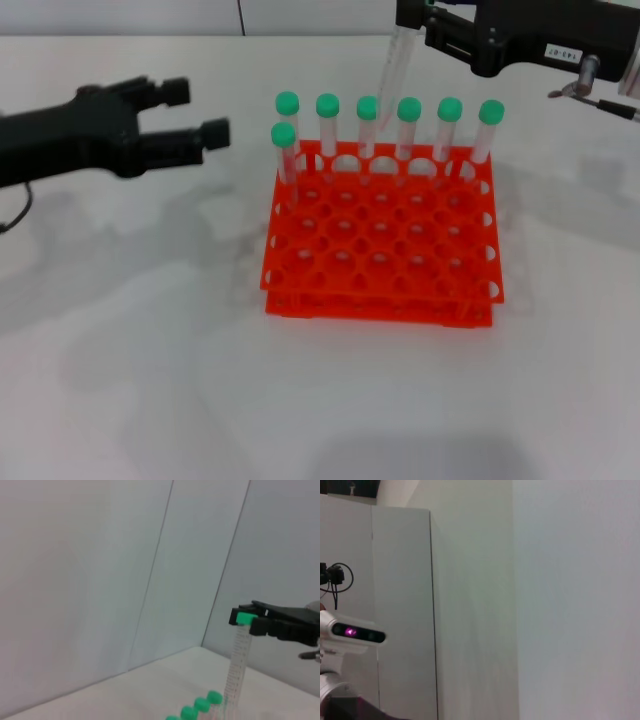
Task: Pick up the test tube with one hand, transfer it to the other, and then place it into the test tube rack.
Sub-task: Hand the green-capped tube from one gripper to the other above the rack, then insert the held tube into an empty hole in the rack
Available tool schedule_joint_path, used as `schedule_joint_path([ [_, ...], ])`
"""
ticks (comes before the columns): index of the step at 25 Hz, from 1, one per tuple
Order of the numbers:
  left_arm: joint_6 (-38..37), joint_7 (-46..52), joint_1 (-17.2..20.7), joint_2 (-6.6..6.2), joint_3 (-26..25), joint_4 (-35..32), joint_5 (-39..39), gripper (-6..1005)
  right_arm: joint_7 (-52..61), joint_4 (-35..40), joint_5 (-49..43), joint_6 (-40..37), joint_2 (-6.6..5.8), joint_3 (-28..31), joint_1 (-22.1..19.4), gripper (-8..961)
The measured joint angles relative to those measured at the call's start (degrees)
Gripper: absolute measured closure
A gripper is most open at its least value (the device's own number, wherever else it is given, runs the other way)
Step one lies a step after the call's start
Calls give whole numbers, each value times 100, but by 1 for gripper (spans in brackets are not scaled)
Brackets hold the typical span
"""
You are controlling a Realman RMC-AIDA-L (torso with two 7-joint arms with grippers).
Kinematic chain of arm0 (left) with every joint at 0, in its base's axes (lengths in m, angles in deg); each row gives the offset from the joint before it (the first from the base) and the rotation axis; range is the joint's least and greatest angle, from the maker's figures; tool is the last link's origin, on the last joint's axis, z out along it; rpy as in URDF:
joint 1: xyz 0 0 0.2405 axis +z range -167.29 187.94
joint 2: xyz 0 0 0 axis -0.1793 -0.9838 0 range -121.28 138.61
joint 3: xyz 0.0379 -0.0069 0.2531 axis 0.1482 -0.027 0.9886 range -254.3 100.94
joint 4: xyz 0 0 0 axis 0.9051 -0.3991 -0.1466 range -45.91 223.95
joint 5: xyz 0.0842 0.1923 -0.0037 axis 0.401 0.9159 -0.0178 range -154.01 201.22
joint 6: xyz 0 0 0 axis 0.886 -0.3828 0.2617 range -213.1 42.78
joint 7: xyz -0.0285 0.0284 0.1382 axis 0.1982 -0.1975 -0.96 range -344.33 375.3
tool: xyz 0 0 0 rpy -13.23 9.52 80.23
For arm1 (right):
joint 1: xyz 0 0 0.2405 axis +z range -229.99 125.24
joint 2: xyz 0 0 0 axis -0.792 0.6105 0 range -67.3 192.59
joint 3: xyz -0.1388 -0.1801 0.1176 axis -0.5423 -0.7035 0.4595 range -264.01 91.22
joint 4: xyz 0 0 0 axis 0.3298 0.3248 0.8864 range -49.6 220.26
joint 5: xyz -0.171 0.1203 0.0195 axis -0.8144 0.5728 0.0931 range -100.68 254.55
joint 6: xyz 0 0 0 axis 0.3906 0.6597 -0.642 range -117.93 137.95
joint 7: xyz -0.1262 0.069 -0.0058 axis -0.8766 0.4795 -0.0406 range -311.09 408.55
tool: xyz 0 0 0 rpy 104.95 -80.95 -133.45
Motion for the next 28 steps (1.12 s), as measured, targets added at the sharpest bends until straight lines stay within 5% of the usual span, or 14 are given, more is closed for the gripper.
schedule_joint_path([
  [15,-309,-330,704,-502,-104,-63,499,105,-241,5,641,431,21,-978,-153,680],
  [28,-443,-717,439,-579,-342,129,1348,105,-1225,-58,2042,1984,30,-2652,-27,681],
])
